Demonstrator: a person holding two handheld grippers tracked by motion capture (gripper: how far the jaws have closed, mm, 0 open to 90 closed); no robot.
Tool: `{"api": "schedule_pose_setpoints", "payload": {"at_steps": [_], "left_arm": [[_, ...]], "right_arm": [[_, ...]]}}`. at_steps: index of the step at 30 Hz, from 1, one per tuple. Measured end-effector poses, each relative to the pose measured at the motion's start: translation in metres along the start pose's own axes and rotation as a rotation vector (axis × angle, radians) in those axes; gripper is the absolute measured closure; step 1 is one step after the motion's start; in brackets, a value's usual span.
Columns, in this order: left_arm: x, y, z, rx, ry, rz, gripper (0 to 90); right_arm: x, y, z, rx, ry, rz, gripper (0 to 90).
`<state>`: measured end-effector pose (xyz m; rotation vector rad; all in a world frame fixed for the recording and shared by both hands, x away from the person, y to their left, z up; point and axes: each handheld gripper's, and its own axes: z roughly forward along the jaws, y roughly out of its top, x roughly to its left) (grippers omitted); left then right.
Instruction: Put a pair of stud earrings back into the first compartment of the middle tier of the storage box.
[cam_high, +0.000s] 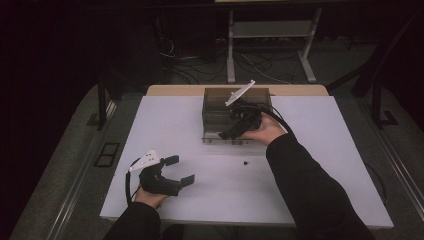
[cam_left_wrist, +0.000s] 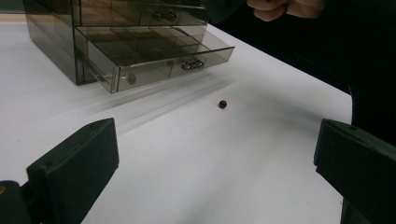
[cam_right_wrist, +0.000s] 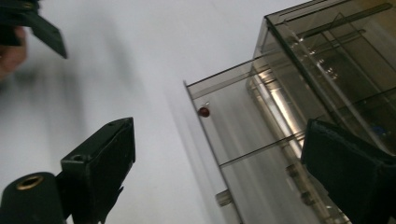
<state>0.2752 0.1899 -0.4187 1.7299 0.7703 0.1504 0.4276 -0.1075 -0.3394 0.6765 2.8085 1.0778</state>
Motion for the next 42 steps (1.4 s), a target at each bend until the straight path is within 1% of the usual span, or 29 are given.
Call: {"api": "schedule_pose_setpoints", "payload": {"at_steps": [1, 2, 6, 9, 13, 18, 21, 22, 25, 26, 27, 28, 30, 31, 33, 34, 35, 40, 42], "left_arm": [[0.000, 0.000, 0.000, -0.001, 0.001, -0.001, 0.0], [0.000, 0.000, 0.000, -0.002, 0.000, -0.001, 0.0], [-0.001, 0.000, 0.000, -0.004, 0.002, -0.004, 0.0], [0.000, 0.000, 0.000, 0.000, 0.001, 0.000, 0.0], [0.000, 0.000, 0.000, 0.000, 0.001, 0.001, 0.0], [-0.001, 0.000, 0.001, 0.002, 0.002, 0.001, 0.0], [-0.001, 0.000, 0.001, 0.002, 0.001, 0.003, 0.0], [-0.001, 0.000, 0.001, 0.002, 0.001, 0.002, 0.0], [-0.001, 0.000, 0.001, 0.003, 0.000, 0.002, 0.0], [-0.001, 0.000, 0.001, 0.003, 0.000, 0.002, 0.0], [-0.001, 0.000, 0.001, 0.003, 0.000, 0.002, 0.0], [-0.001, 0.000, 0.001, 0.003, 0.000, 0.002, 0.0], [-0.001, 0.000, 0.001, 0.005, -0.001, 0.003, 0.0], [-0.001, 0.000, 0.001, 0.005, -0.001, 0.003, 0.0], [-0.001, 0.000, 0.001, 0.005, -0.001, 0.003, 0.0], [-0.001, 0.000, 0.001, 0.005, -0.001, 0.002, 0.0], [-0.001, 0.000, 0.001, 0.005, -0.001, 0.002, 0.0], [-0.001, 0.000, 0.001, 0.004, -0.002, 0.000, 0.0], [-0.001, 0.000, 0.001, 0.005, -0.001, 0.002, 0.0]], "right_arm": [[0.002, -0.002, -0.001, -0.005, 0.005, 0.009, 0.0], [0.003, -0.003, -0.003, -0.001, -0.001, 0.016, 0.0], [0.011, -0.011, -0.008, 0.013, -0.005, -0.001, 0.1], [0.017, -0.017, -0.013, 0.005, 0.004, -0.011, 0.1], [0.028, -0.026, -0.016, 0.010, 0.007, -0.024, 0.1], [0.040, -0.039, -0.017, -0.002, 0.014, -0.041, 0.1], [0.045, -0.046, -0.016, -0.009, 0.019, -0.033, 0.1], [0.046, -0.049, -0.015, -0.012, 0.021, -0.040, 0.1], [0.049, -0.056, -0.013, -0.013, 0.027, -0.036, 0.1], [0.048, -0.059, -0.012, -0.009, 0.025, -0.045, 0.1], [0.049, -0.061, -0.010, -0.011, 0.024, -0.038, 0.1], [0.048, -0.064, -0.009, -0.008, 0.024, -0.042, 0.1], [0.048, -0.069, -0.007, -0.010, 0.028, -0.027, 0.1], [0.047, -0.071, -0.006, -0.009, 0.027, -0.031, 0.1], [0.045, -0.076, -0.003, -0.012, 0.031, -0.021, 0.1], [0.046, -0.078, -0.002, -0.014, 0.039, -0.004, 0.1], [0.044, -0.080, -0.001, -0.009, 0.037, -0.014, 0.1], [0.041, -0.089, 0.004, -0.005, 0.039, 0.007, 0.1], [0.041, -0.091, 0.005, -0.003, 0.047, 0.028, 0.1]]}}
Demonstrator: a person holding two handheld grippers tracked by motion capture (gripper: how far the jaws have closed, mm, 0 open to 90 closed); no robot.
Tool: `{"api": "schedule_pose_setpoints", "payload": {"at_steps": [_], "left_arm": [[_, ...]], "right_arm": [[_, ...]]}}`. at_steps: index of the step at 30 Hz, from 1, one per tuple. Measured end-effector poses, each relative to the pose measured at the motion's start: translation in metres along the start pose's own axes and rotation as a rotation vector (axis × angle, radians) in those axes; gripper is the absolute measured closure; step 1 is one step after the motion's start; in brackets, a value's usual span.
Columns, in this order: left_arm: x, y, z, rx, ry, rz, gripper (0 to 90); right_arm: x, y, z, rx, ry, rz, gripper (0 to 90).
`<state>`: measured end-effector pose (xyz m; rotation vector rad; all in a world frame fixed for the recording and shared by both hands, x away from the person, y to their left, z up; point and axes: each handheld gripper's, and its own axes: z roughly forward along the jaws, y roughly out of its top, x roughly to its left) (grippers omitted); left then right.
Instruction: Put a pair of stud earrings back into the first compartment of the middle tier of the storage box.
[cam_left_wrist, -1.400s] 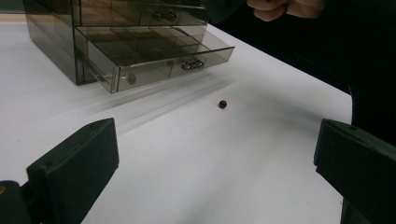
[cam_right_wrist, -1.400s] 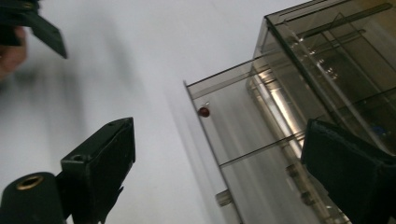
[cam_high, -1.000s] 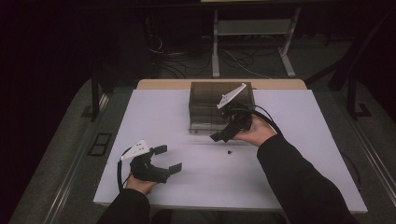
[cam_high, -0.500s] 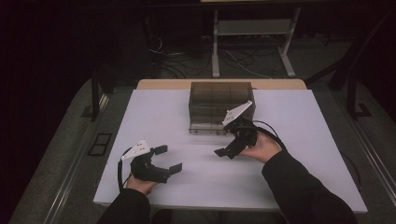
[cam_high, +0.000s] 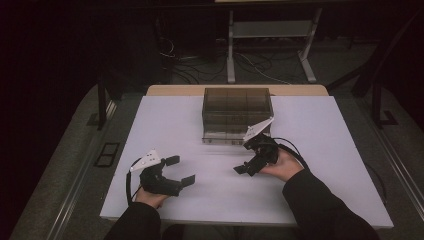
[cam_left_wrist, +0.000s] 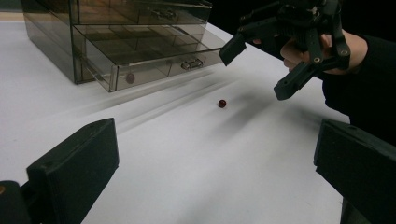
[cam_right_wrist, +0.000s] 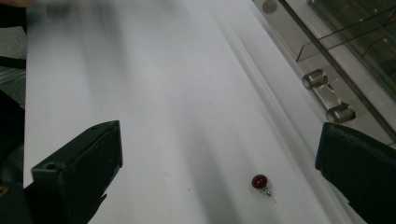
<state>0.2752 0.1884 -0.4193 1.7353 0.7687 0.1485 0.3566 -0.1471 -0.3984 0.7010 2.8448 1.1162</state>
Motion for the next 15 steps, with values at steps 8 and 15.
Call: {"api": "schedule_pose_setpoints", "payload": {"at_steps": [8, 15], "left_arm": [[0.000, 0.000, 0.000, 0.002, 0.000, -0.001, 0.0], [0.000, 0.000, 0.001, 0.007, -0.004, 0.000, 0.0]], "right_arm": [[-0.003, -0.009, 0.007, 0.023, 0.008, 0.000, 0.1], [-0.009, -0.019, 0.015, 0.033, 0.010, 0.014, 3.9]]}}
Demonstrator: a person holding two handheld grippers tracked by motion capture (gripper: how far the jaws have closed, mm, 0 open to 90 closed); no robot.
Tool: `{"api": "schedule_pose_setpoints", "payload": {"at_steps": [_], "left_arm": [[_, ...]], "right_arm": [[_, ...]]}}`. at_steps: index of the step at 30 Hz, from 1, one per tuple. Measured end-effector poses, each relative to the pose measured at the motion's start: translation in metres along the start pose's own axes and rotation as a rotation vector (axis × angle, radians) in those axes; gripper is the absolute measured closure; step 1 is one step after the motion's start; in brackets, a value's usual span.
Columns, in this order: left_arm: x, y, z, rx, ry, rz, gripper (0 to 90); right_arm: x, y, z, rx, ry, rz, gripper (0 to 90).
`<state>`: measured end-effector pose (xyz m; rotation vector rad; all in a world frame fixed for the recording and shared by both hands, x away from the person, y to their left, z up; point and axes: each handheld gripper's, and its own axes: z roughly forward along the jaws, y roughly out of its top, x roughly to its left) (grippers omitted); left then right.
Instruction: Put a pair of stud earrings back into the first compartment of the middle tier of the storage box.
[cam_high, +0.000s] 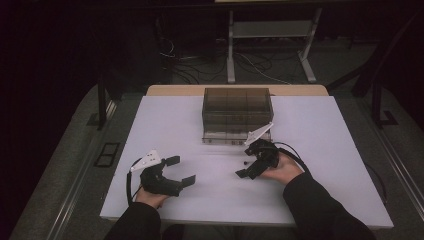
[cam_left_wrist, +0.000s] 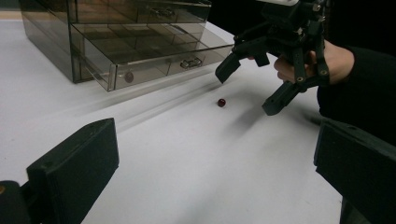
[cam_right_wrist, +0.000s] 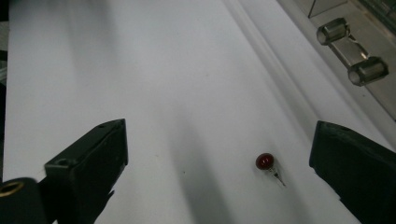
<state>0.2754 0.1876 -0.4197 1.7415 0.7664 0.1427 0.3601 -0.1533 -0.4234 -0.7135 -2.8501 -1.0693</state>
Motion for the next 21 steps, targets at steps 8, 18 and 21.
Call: {"api": "schedule_pose_setpoints", "payload": {"at_steps": [8, 18, 21], "left_arm": [[0.000, 0.000, 0.000, -0.002, -0.001, -0.001, 0.0], [0.000, 0.000, 0.000, -0.006, -0.003, -0.003, 0.0], [0.000, 0.000, 0.000, -0.003, -0.004, -0.001, 0.0]], "right_arm": [[-0.007, -0.006, 0.005, 0.011, -0.020, 0.005, 15.4], [-0.015, -0.010, 0.007, 0.019, -0.057, -0.001, 47.3], [-0.015, -0.011, 0.007, 0.018, -0.074, 0.001, 56.5]]}}
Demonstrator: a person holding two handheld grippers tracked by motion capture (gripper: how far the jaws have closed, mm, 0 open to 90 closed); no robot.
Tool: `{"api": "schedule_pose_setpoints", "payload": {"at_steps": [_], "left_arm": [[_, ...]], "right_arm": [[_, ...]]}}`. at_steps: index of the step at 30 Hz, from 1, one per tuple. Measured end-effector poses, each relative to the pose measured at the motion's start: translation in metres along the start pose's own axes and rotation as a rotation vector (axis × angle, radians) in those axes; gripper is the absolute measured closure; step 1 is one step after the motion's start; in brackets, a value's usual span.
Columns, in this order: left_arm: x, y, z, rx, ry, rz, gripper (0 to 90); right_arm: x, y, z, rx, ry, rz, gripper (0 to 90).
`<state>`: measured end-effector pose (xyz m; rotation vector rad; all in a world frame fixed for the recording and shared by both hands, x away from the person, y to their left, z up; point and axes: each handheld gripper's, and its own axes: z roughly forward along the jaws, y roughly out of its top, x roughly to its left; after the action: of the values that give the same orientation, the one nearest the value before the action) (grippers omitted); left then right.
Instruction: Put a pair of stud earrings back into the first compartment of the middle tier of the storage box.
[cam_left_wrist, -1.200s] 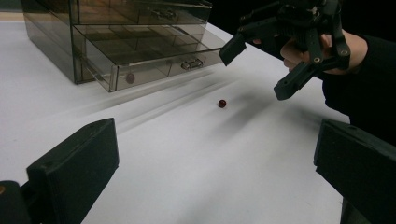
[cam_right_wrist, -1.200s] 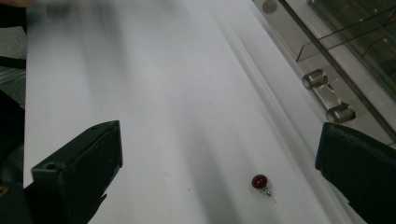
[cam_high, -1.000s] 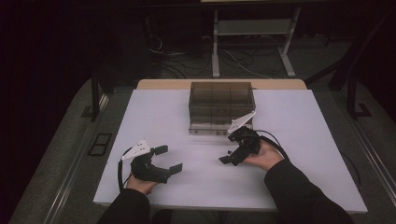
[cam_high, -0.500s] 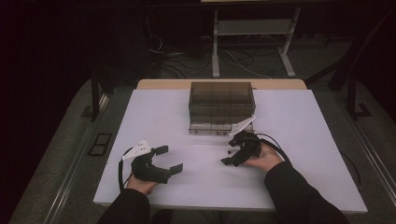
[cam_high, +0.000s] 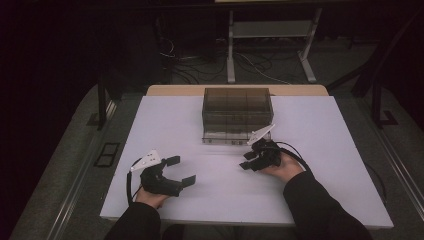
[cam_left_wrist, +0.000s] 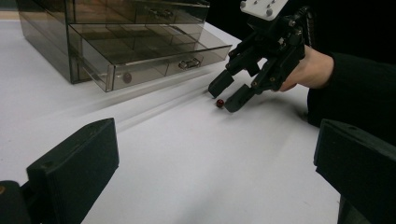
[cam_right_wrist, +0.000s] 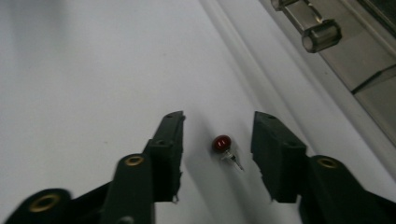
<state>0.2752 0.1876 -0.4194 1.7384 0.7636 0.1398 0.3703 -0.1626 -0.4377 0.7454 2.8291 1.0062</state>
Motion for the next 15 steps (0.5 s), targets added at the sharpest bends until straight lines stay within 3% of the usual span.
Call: {"api": "schedule_pose_setpoints", "payload": {"at_steps": [4, 8, 15], "left_arm": [[0.0000, 0.0001, -0.0002, -0.003, 0.001, -0.004, 0.0], [-0.0001, 0.0002, -0.0005, -0.004, 0.000, -0.003, 0.0], [0.0000, 0.0002, -0.0005, -0.003, 0.000, -0.003, 0.0]], "right_arm": [[-0.0002, -0.0010, -0.0005, 0.003, -0.022, -0.019, 66.6], [-0.0006, -0.0019, -0.0001, 0.013, -0.028, -0.004, 78.5], [-0.0046, -0.0022, -0.0032, 0.007, -0.002, 0.006, 82.3]]}}
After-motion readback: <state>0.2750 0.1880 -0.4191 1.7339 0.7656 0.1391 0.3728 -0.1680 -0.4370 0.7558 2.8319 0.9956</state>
